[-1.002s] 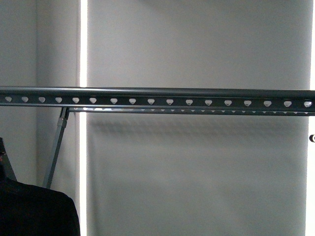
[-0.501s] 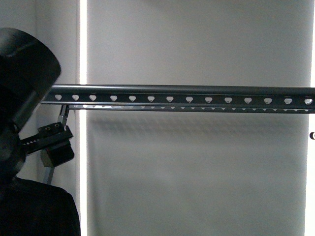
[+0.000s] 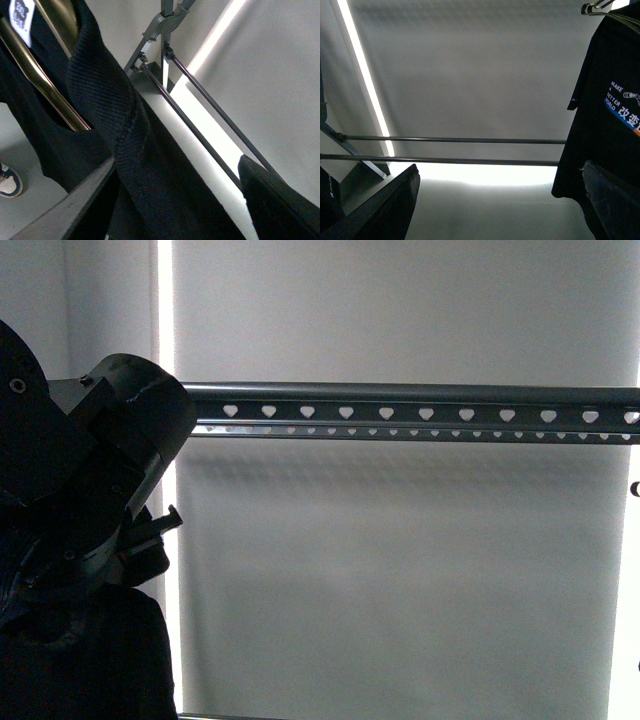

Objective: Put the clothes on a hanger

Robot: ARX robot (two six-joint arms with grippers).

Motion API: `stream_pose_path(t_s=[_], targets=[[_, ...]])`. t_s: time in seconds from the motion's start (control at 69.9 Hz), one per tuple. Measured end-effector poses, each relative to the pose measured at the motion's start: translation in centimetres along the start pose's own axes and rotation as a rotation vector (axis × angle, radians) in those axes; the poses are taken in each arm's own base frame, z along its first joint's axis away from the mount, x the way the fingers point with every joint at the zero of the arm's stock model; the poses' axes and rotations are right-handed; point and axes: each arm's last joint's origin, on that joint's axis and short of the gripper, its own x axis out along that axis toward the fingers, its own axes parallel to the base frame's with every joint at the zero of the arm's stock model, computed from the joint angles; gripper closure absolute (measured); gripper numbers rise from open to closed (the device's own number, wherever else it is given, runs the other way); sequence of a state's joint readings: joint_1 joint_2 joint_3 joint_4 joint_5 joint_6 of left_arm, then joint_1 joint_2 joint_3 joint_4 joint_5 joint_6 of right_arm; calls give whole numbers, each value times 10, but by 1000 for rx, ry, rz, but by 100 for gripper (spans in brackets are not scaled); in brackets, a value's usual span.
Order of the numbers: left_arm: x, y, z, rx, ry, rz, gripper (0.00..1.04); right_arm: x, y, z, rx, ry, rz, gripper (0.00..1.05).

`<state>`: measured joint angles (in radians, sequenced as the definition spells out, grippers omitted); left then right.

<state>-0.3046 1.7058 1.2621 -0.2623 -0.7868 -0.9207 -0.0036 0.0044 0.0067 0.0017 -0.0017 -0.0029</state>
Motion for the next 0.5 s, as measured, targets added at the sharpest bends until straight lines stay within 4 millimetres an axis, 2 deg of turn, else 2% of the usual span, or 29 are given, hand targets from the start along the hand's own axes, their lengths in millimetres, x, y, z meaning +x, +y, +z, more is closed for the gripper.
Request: stream_pose_path(t_s=[0.115,0.215,0.301,0.386,0.501], targets=[[0,0,0,-4,-2,1,58,0,0,0,0,0,0,7],[2,1,1,-46,-8,4,80,0,0,0,0,0,0,7],[7,7,-2,-82,-1,8,93,0,0,0,0,0,0,7],[9,13,-6,-94,9,4,100,0,0,0,0,0,0,7],[4,21,-6,-86,14,-36,100,0,0,0,0,0,0,7]])
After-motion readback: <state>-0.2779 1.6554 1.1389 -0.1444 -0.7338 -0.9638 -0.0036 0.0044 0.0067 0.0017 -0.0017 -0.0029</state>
